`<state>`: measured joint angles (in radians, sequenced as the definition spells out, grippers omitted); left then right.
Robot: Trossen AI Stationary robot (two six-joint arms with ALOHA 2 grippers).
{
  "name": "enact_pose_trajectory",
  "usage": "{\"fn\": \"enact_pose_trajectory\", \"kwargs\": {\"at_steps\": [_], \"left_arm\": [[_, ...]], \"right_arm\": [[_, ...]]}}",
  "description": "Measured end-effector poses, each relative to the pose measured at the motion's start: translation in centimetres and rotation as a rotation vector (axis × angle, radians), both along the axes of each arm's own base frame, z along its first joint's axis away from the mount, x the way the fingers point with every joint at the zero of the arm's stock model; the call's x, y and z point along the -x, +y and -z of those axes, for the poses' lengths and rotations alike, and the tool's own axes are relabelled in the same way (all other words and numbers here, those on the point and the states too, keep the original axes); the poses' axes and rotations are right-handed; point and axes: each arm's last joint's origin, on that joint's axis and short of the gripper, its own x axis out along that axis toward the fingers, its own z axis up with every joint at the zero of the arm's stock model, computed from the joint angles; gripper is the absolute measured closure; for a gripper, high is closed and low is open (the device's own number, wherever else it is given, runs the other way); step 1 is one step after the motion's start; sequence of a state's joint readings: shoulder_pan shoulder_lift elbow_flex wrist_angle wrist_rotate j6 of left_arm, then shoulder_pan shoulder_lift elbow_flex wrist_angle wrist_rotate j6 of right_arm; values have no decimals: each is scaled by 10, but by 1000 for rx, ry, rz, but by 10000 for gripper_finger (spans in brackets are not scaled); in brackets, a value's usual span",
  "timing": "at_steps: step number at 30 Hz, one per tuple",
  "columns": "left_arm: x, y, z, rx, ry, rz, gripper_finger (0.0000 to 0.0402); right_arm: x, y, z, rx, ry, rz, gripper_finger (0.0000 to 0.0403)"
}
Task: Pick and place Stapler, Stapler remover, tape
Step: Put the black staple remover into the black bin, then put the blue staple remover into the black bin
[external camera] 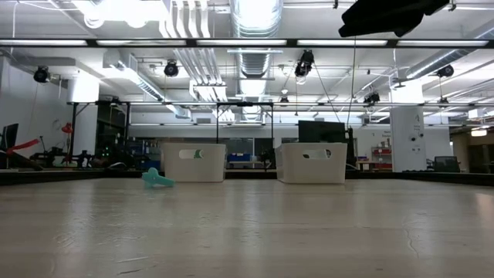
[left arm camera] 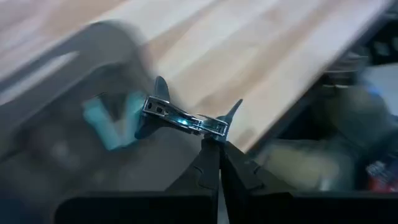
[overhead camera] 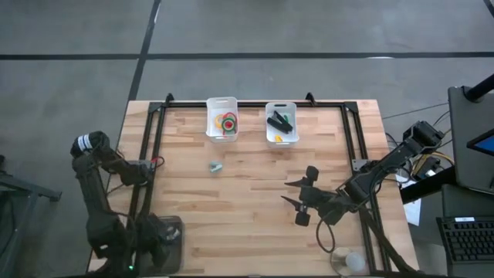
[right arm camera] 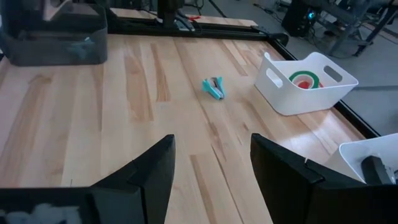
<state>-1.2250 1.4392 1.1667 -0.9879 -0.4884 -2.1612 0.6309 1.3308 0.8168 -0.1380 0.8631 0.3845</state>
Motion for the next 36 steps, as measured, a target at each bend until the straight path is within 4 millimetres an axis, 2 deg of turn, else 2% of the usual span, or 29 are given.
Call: {"fn": "enact_pose_trajectory", "kwargs": {"at_steps": [3,9,22,29,36], "left_arm": [[7,5,2,-19,82,-17,397],[1,9,7,-69,78,-32,397],[-1,0,22,-110,143,-36,394],[-2,1,26,-151,123,-45,340],[-5,4,23,-220,9,-36,282]], "right_arm": [[0,0,1,1,1,1,204],[1,-1,3,-1,4,3,206],[1,-1,5,-7,-1,4,209],[1,-1,5,-10,-5,3,207],[1,-1,4,-11,-7,4,211]]}}
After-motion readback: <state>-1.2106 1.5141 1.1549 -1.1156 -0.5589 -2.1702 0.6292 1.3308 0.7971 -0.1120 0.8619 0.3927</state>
